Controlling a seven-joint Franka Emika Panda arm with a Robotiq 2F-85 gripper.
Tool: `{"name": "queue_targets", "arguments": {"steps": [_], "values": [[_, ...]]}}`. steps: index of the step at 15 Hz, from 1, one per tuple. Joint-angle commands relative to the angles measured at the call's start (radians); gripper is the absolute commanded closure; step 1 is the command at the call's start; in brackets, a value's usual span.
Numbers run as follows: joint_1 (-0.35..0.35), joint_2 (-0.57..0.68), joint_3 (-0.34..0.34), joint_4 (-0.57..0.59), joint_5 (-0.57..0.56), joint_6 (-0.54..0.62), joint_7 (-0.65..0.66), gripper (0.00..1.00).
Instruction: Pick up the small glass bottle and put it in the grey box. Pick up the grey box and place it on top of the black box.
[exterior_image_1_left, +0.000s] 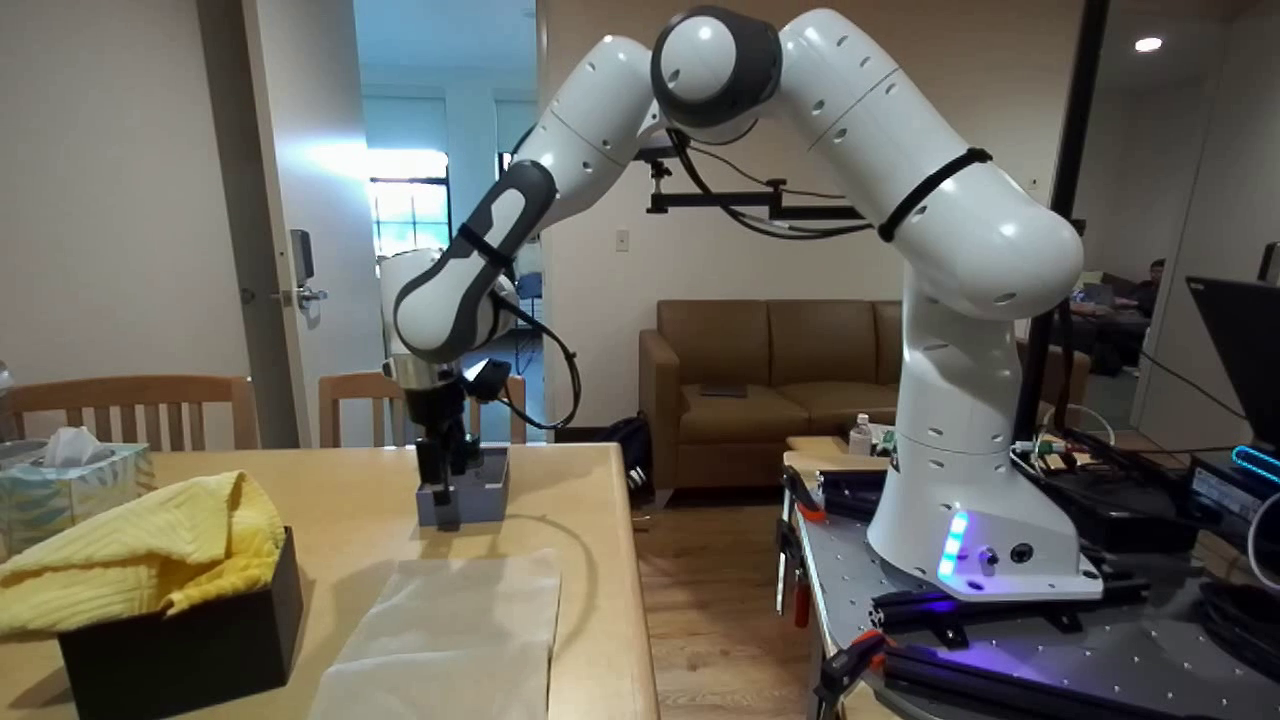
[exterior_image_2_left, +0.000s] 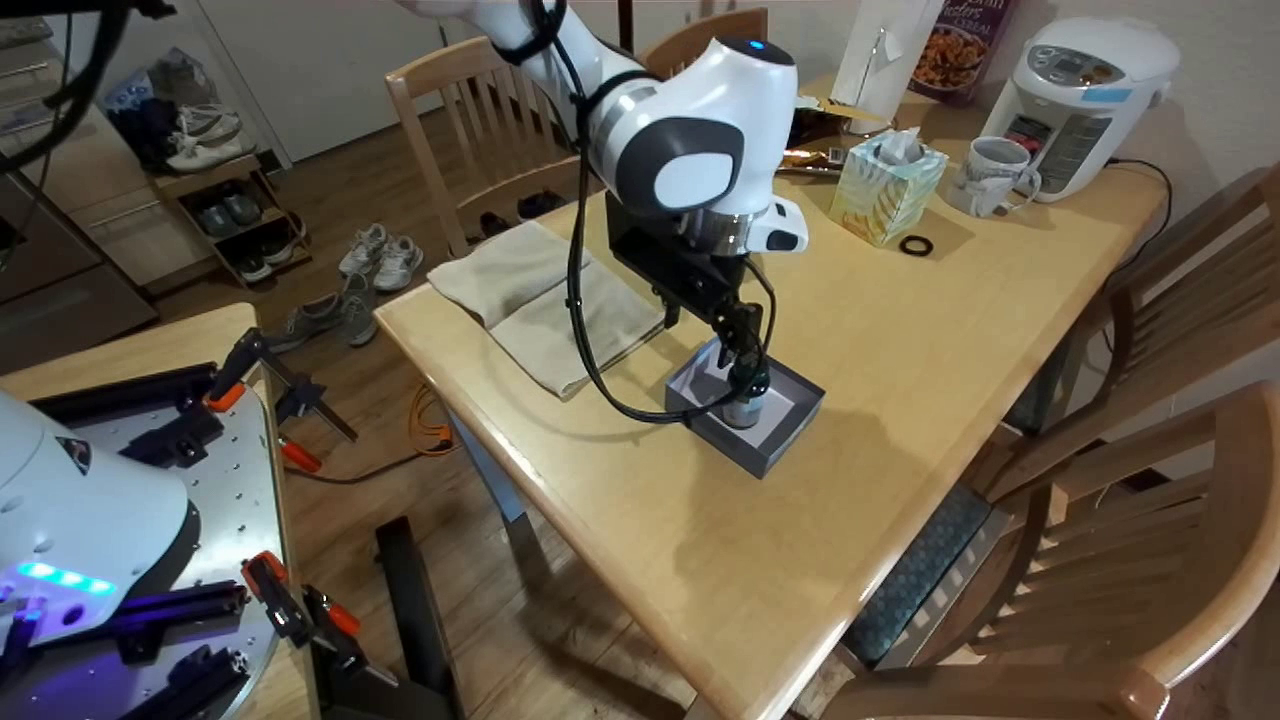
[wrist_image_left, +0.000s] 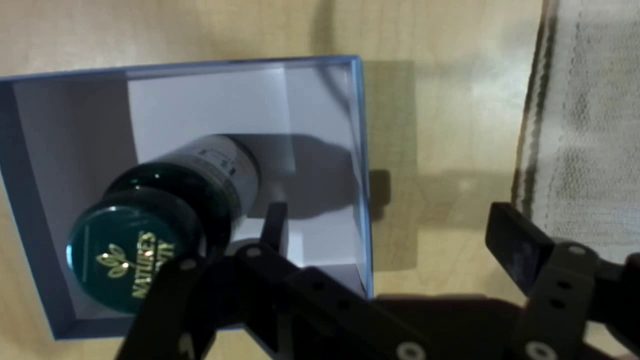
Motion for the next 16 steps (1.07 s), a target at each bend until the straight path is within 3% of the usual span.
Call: {"name": "queue_targets", "arguments": {"steps": [1, 15, 16], "values": [[-0.031, 0.042, 0.020, 0.042, 0.025, -0.024, -0.001, 0.00], [-0.085, 0.103, 0.088, 0.102, 0.097, -0.022, -0.052, 0.00], [-0.085, 0.107, 0.089, 0.111, 0.097, -0.029, -0.049, 0.25]]}}
